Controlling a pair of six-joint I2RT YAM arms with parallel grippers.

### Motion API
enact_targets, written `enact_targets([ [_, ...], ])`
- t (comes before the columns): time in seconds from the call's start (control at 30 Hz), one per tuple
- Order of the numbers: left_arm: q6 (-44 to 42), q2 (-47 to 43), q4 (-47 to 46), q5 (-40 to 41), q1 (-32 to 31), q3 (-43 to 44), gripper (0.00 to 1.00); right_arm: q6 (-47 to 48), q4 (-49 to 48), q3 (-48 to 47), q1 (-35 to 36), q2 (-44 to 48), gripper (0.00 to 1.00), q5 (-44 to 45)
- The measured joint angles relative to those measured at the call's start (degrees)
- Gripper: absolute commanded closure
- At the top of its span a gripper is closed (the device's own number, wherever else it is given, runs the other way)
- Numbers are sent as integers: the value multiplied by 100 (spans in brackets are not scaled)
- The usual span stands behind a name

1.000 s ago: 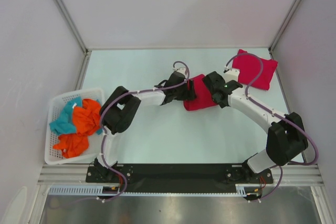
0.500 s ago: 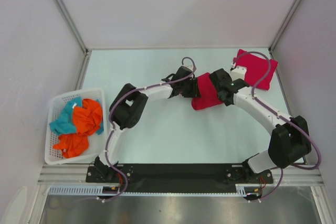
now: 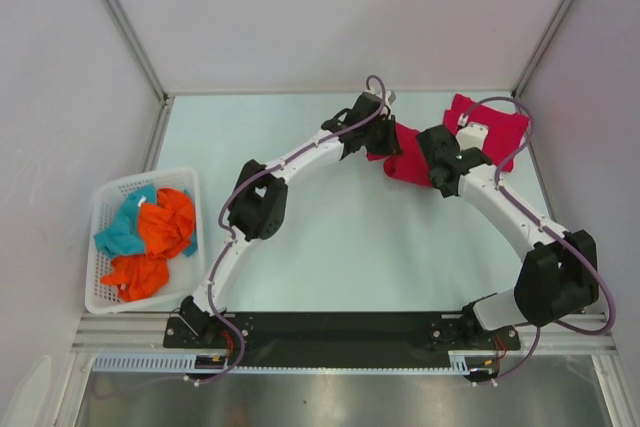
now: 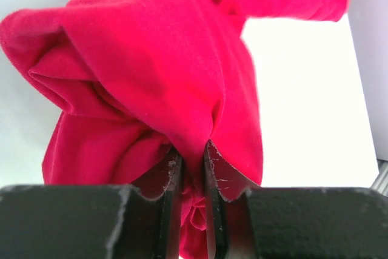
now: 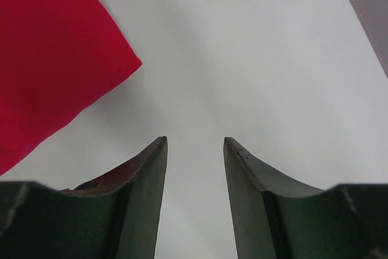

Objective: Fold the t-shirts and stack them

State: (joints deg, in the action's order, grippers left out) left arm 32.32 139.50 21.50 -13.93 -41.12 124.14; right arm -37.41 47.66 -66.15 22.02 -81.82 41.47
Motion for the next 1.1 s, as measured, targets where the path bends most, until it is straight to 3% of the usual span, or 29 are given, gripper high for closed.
enact_targets([
  [0.33, -90, 0, 280, 13, -22, 177, 84, 17, -26, -260, -221, -313, 52, -17],
  [0.6, -175, -24, 313, 22, -22, 111, 85, 20, -85, -1421, -387, -1823, 51, -166],
  [1.1, -291, -129, 304, 20, 181, -323, 87, 210, -168, -3593, -1191, -3569, 51, -409],
])
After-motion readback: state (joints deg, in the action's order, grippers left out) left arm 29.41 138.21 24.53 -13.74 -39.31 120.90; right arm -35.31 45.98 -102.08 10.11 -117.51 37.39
